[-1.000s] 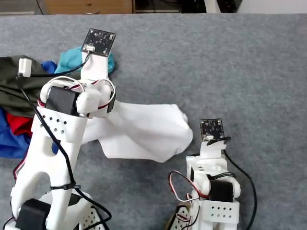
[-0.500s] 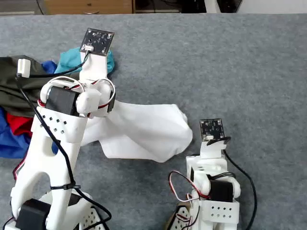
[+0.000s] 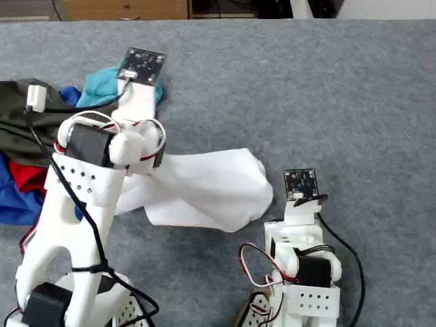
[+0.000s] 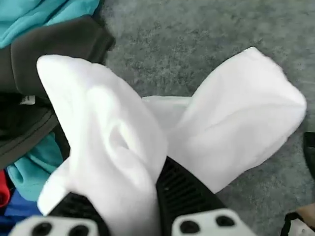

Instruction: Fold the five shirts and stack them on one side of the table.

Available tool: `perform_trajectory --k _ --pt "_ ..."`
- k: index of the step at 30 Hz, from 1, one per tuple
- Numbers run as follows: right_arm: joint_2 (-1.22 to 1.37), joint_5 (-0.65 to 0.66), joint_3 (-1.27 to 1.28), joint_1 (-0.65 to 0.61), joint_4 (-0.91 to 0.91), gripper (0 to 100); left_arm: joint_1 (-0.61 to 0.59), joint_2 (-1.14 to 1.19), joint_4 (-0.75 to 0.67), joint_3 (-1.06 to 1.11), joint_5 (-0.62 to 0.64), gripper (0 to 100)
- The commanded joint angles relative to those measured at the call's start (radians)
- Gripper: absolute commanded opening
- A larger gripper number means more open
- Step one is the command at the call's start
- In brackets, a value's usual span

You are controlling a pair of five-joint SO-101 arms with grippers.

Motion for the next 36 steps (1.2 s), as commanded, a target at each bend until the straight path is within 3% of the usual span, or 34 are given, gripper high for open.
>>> perform_trajectory --k 1,8,36 --pt "-0.107 0.006 0.002 -0.015 -0.011 0.4 0.057 -0.018 0.012 -0.129 0.012 2" --pt "-0.107 0.006 0.002 -0.015 -0.011 0.4 0.066 -0.007 0.005 -0.149 0.078 2" --pt "-0.107 0.006 0.002 -0.015 -0.011 0.4 0.068 -0.005 -0.009 -0.158 0.077 2"
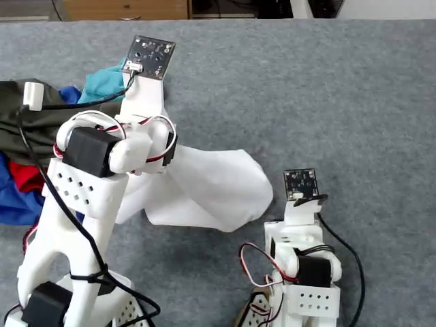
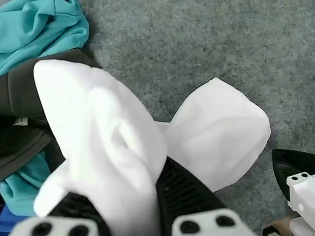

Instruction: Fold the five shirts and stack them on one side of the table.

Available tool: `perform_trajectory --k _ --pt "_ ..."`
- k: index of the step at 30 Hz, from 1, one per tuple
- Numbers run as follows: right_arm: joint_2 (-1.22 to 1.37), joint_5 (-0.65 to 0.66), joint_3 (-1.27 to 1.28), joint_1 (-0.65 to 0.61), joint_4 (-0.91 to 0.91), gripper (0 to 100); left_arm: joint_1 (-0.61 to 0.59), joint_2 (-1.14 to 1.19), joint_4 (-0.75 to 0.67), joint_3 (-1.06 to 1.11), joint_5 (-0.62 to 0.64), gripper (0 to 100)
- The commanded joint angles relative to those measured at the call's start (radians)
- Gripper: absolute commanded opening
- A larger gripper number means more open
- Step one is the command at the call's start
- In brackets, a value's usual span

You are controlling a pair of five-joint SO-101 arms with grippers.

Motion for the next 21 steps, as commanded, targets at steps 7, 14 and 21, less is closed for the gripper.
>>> perform_trajectory --k 7,14,21 --pt "-0.107 0.006 0.002 -0.015 -0.011 0.4 0.04 -0.002 -0.158 0.054 0.012 2" --pt "-0.107 0.006 0.002 -0.015 -0.011 0.4 0.164 0.154 -0.235 0.155 0.014 2" --pt "-0.107 0.006 0.002 -0.015 -0.011 0.4 0.249 0.395 -0.259 0.15 0.005 2"
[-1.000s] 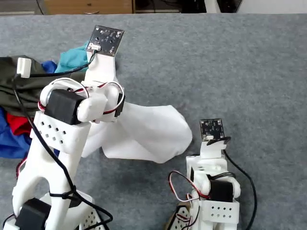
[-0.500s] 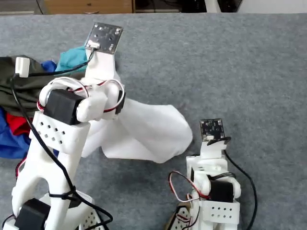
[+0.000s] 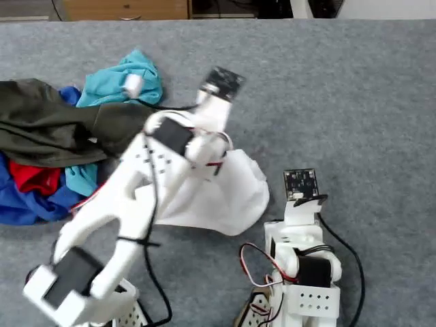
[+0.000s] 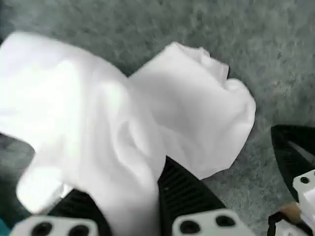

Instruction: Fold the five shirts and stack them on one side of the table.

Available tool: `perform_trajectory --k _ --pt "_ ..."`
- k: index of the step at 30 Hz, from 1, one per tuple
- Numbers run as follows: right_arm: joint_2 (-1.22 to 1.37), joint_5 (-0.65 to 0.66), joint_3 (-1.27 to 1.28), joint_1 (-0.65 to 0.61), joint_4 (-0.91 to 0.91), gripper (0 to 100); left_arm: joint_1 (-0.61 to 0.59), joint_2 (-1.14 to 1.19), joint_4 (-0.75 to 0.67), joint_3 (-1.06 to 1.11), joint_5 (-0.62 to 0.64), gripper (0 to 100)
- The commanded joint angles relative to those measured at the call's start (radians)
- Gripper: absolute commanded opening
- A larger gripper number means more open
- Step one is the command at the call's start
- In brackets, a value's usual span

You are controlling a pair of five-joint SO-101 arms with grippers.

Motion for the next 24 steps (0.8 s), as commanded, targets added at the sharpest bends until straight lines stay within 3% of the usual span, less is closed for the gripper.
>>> perform_trajectory --k 1,9,15,17,19,24 --pt "-0.107 0.006 0.002 -0.015 -0.011 0.4 0.029 0.097 -0.025 -0.008 0.002 2" --pt "-0.107 0.006 0.002 -0.015 -0.011 0.4 -0.017 0.176 0.061 -0.072 0.002 17" --pt "-0.107 0.006 0.002 -0.015 -0.011 0.4 -0.115 0.177 0.193 -0.259 0.003 16" --pt "-0.107 0.006 0.002 -0.015 -0.011 0.4 -0.147 0.186 0.196 -0.259 0.002 13" --pt "-0.107 0.006 0.002 -0.015 -0.011 0.4 -0.164 0.185 0.173 -0.233 0.0 2" --pt "-0.107 0.006 0.002 -0.015 -0.011 0.4 -0.175 0.13 0.213 -0.206 0.0 2"
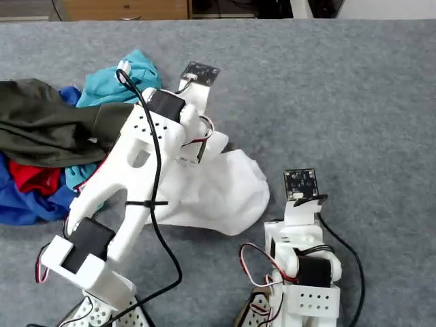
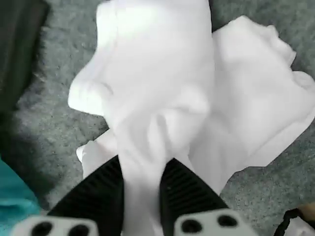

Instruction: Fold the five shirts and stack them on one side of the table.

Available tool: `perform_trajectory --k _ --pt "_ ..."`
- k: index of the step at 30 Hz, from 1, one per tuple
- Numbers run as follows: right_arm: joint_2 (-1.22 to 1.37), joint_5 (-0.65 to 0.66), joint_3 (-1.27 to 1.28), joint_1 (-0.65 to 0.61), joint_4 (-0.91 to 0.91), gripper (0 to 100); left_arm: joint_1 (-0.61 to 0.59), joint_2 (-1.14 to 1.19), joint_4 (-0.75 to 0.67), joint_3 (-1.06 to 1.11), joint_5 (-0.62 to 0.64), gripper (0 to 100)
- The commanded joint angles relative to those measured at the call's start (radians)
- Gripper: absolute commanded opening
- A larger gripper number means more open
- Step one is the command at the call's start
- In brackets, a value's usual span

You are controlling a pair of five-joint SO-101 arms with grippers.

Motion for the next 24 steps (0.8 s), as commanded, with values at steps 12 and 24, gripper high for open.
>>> perform_trajectory --k 12,24 --pt "-0.107 0.006 0.002 -0.015 -0.011 0.4 -0.026 -0.461 0.058 0.11 -0.072 14" --pt "-0.107 0.006 0.002 -0.015 -0.011 0.4 -0.103 -0.469 0.031 0.158 -0.026 20"
